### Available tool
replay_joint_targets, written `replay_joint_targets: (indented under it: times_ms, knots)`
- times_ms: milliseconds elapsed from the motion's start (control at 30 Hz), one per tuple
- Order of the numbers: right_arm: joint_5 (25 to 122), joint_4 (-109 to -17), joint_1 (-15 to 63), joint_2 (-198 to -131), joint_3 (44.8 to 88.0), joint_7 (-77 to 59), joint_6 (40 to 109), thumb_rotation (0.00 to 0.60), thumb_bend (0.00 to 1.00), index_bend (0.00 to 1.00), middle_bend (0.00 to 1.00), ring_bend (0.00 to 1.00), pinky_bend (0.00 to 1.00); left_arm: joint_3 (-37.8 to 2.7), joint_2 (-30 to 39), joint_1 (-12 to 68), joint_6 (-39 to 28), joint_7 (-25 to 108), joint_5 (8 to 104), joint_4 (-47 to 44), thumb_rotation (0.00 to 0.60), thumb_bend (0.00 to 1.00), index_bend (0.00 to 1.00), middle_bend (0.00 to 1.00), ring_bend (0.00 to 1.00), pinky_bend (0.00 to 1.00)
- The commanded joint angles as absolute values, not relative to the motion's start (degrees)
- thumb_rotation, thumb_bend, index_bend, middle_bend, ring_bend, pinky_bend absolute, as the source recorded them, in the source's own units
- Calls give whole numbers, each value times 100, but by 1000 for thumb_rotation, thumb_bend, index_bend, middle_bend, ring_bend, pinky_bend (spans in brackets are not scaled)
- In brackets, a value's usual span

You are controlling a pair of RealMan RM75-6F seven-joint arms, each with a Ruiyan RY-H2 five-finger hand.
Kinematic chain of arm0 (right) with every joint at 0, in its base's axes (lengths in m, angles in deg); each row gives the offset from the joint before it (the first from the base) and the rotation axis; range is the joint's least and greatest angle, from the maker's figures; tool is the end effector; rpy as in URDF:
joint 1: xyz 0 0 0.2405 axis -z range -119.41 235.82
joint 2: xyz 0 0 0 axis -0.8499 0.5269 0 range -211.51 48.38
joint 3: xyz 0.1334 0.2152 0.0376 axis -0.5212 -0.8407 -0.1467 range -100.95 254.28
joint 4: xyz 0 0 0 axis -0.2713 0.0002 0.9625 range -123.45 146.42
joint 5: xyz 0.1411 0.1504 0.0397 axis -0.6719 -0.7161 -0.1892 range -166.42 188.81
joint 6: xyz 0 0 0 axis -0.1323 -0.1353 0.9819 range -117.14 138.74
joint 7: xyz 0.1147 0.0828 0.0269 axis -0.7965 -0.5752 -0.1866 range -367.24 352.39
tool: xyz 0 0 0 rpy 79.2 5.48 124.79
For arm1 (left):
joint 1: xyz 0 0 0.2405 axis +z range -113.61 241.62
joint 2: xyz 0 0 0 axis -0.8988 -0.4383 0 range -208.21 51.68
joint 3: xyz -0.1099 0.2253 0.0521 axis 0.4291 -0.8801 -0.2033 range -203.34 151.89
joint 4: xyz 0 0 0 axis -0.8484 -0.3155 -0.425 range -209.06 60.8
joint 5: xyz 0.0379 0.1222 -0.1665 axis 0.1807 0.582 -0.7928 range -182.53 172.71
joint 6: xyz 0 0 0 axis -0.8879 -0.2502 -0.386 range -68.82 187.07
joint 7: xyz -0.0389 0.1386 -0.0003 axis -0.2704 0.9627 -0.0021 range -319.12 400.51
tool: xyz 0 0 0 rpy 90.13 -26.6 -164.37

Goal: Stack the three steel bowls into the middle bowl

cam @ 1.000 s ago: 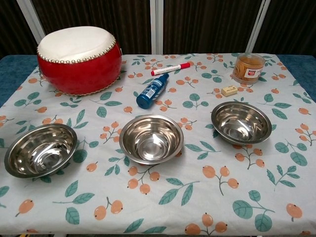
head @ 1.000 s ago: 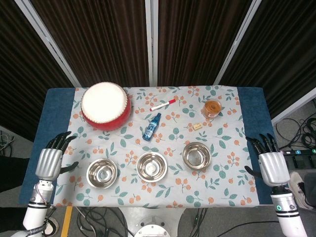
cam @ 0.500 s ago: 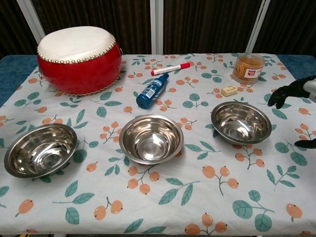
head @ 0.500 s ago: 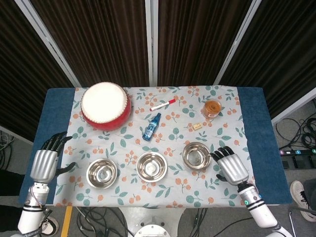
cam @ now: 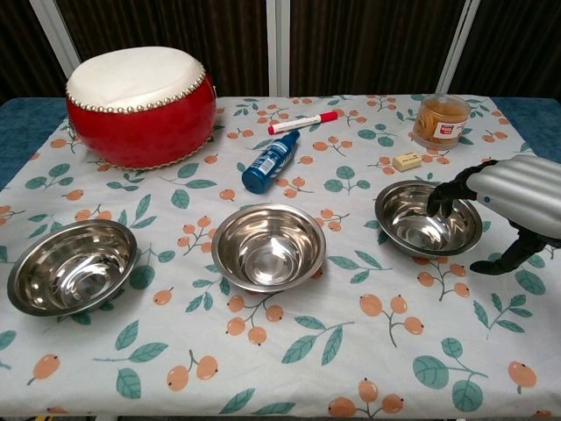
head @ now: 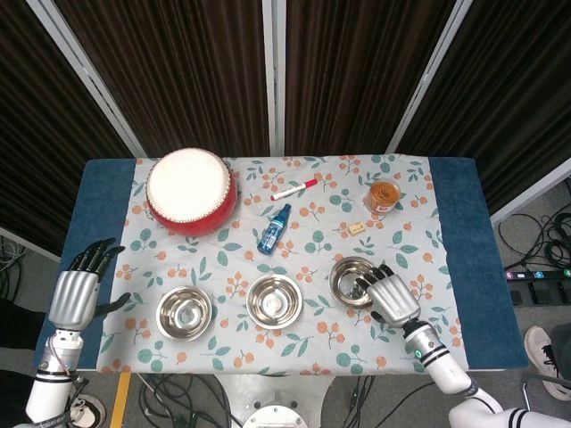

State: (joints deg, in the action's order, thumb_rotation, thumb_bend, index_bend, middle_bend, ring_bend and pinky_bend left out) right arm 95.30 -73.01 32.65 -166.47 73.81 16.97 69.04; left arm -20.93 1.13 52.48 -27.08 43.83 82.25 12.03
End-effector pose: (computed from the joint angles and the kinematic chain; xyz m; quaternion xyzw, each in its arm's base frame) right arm -0.2296 -0.2602 -0.0090 0.8022 -0.2930 0.2909 0.4313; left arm -0.2725 0.2200 0.0894 -0.5906 -0.3688 -0.4681 0.5441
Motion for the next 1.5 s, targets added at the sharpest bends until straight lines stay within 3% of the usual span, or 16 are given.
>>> replay_joint_targets:
  times_ms: [33,333,767,1233,1500]
  knots:
    - [9441,-7192,3162,-16759,7361,1727,6764,600,103,317,340,227,225,-2080,125,5248,-2694,4336,8198,1156,600,159,257,244,164,264]
    - [9268,-6870,2884,-17081,7298,1825,6521,600,195,382,383,275,289,-2045,134,5236,-2626,4240,8109,1037,600,159,257,243,164,265]
    - [9003,-6761,2821,-17236,7345,2066,6560,600,382,640,554,444,480,-2056,180,5218,-2533,4101,8065,909,600,159,257,243,164,265]
    - [8980,-6985,2779,-17118,7310,2129,6802,600,416,696,596,482,529,-2040,173,5228,-2541,4033,8040,912,600,159,257,243,164,265]
    - [9258,-7572,2562,-16944,7129,2331,7018,600,418,699,601,482,529,-2011,186,5253,-2532,3999,7948,852,600,159,257,243,164,265]
